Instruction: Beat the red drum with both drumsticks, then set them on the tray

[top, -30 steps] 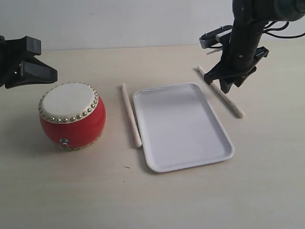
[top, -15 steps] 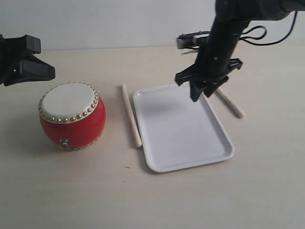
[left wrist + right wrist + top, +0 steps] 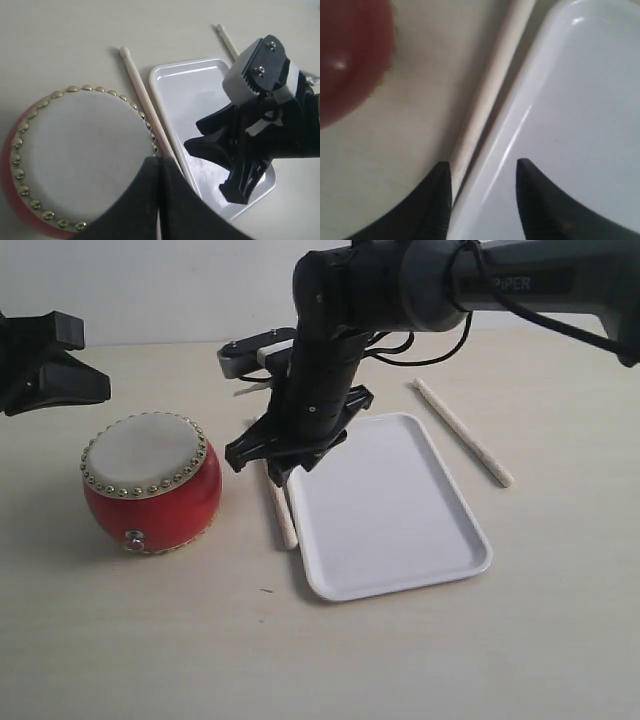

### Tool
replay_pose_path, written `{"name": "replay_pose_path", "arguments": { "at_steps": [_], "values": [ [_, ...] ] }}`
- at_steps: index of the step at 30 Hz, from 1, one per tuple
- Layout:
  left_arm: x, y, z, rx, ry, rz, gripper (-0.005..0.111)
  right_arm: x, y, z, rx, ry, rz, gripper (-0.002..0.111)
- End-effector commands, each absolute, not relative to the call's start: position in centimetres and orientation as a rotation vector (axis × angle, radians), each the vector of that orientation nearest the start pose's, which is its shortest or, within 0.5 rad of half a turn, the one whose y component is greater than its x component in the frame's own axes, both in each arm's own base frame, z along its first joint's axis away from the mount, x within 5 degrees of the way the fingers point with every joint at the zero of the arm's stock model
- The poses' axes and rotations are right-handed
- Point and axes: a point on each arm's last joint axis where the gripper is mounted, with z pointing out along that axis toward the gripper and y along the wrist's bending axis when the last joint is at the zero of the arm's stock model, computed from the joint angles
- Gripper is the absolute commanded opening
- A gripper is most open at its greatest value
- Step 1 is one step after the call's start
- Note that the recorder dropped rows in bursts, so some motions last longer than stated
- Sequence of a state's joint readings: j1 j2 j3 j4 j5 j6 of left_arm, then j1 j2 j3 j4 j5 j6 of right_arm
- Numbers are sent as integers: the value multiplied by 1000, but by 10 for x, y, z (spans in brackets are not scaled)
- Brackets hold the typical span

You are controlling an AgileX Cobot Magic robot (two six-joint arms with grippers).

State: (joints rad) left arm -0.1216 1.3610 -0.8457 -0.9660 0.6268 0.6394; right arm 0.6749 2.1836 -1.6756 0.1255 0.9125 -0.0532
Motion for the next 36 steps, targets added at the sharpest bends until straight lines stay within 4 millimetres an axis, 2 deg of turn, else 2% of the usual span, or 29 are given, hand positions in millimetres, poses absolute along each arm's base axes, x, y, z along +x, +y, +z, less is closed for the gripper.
{"name": "replay_pose_path", "arguments": {
  "at_steps": [1, 11, 14, 18, 21, 25, 36],
  "values": [
    [263, -78, 268, 137, 2379, -759, 0, 339, 306, 166, -926, 2754, 288, 41],
    [251, -74, 282, 187, 2348, -703, 0, 339, 311, 167, -811, 2763, 329, 41],
    [233, -64, 292, 125, 2274, -598, 0, 339, 311, 166, -804, 2765, 335, 41],
    [211, -56, 298, 80, 2171, -544, 0, 339, 312, 149, -777, 2825, 330, 41],
    [203, -54, 296, 71, 2157, -533, 0, 340, 312, 136, -788, 2852, 306, 41],
    [200, -52, 296, 67, 2143, -525, 0, 339, 312, 126, -789, 2878, 292, 41],
    [200, -52, 296, 64, 2139, -522, 0, 338, 311, 125, -759, 2911, 285, 41]
  ]
}}
